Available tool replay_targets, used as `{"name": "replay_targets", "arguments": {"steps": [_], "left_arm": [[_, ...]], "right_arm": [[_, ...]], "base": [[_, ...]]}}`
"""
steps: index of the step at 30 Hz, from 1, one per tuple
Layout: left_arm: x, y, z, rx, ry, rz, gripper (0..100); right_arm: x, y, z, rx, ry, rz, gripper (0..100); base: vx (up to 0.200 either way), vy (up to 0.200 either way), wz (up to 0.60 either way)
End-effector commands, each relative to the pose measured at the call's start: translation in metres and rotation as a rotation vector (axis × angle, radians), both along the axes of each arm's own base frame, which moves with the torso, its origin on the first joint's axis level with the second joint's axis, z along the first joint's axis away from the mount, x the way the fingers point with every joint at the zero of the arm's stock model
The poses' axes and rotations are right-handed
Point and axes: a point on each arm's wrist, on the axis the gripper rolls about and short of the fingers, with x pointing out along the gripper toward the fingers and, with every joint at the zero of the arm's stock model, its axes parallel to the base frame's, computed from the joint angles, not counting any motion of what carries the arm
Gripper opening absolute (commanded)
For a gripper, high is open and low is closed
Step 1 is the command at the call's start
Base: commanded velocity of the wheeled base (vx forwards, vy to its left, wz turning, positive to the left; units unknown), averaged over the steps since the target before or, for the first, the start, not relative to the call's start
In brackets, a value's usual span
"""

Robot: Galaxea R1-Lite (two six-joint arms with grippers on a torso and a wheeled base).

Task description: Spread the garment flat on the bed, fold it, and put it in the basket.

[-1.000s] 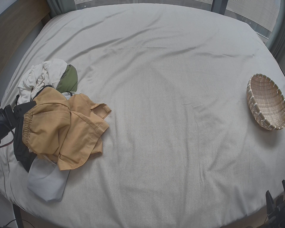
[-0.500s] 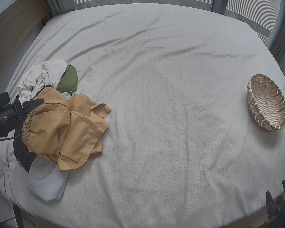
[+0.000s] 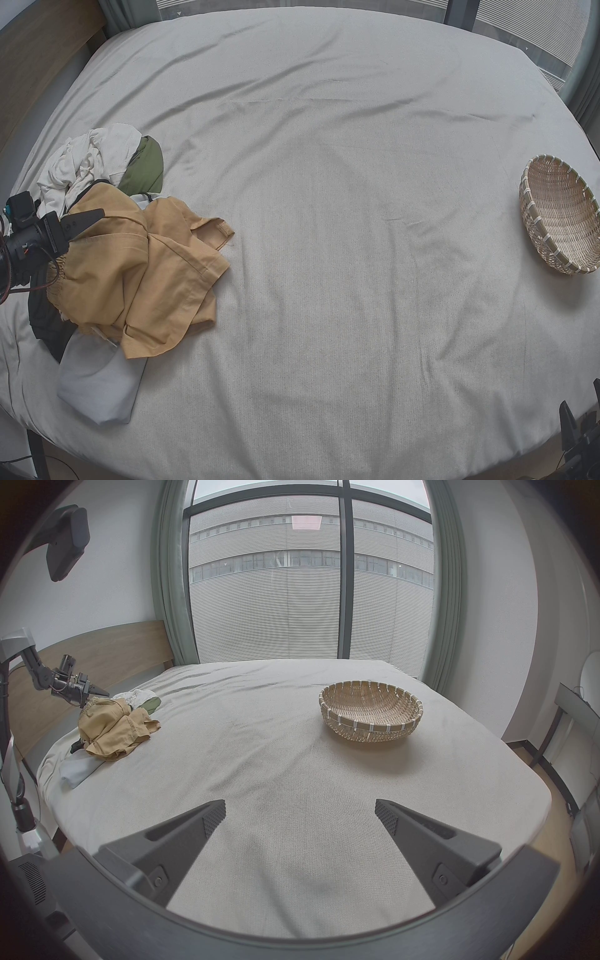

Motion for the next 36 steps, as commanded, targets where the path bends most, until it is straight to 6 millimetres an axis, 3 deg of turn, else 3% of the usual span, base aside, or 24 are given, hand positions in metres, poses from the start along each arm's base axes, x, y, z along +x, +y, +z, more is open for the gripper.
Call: {"name": "replay_targets", "arguments": {"steps": [1,8,17,18,22,29,36], "left_arm": [[0.001,-0.001,-0.003,-0.002,0.01,-0.004,0],[-0.007,-0.007,-0.003,-0.013,0.005,-0.063,0],[-0.039,-0.028,0.022,-0.086,-0.079,-0.234,0],[-0.048,-0.035,0.035,-0.14,-0.108,-0.28,0],[-0.055,-0.046,0.053,-0.233,-0.126,-0.328,0],[-0.069,-0.075,0.065,-0.247,-0.185,-0.476,0],[-0.07,-0.109,0.074,-0.269,-0.197,-0.567,0]], "right_arm": [[0.0,0.0,-0.005,0.0,0.001,0.0,100],[0.0,0.0,-0.005,-0.002,0.001,0.002,100],[0.0,0.0,-0.005,0.0,0.001,0.0,100],[0.0,0.0,-0.005,0.0,0.001,0.002,100],[0.0,0.0,-0.005,0.0,0.001,0.0,100],[0.0,0.0,-0.005,0.0,0.001,-0.001,100],[0.0,0.0,-0.005,0.006,0.001,-0.004,100]], "base": [[0.0,0.0,0.0],[0.0,0.0,0.0],[0.0,0.0,0.0],[0.0,0.0,0.0],[0.0,0.0,0.0],[0.0,0.0,0.0],[0.0,0.0,0.0]]}}
